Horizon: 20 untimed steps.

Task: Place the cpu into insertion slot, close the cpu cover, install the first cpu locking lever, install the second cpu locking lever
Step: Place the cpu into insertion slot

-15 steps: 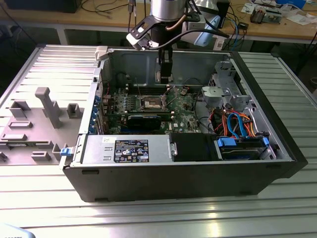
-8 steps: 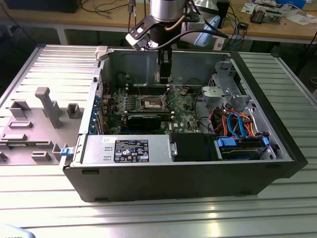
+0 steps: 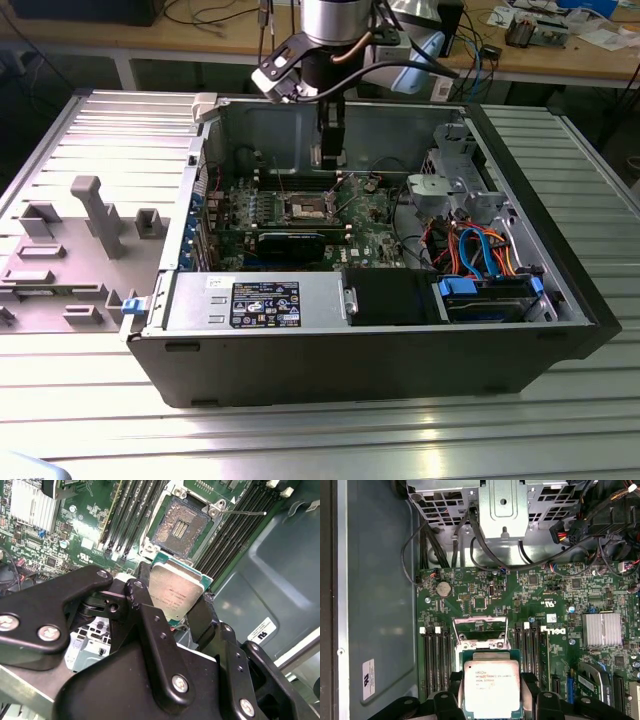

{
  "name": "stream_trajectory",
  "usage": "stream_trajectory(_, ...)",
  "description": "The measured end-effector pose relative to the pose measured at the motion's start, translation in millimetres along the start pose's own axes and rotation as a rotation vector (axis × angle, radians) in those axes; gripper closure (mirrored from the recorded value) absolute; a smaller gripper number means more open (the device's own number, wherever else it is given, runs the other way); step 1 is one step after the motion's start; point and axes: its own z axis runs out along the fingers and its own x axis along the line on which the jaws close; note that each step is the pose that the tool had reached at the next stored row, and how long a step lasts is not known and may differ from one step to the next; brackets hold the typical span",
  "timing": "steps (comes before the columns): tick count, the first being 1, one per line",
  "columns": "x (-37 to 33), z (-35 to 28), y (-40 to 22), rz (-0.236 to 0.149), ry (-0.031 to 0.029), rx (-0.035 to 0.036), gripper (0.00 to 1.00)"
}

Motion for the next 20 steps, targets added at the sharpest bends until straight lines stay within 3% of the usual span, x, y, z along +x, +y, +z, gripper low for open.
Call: stream_trajectory(20,-0.2,2.3,-5.8,0.0,0.0001,-0.0001,0.45)
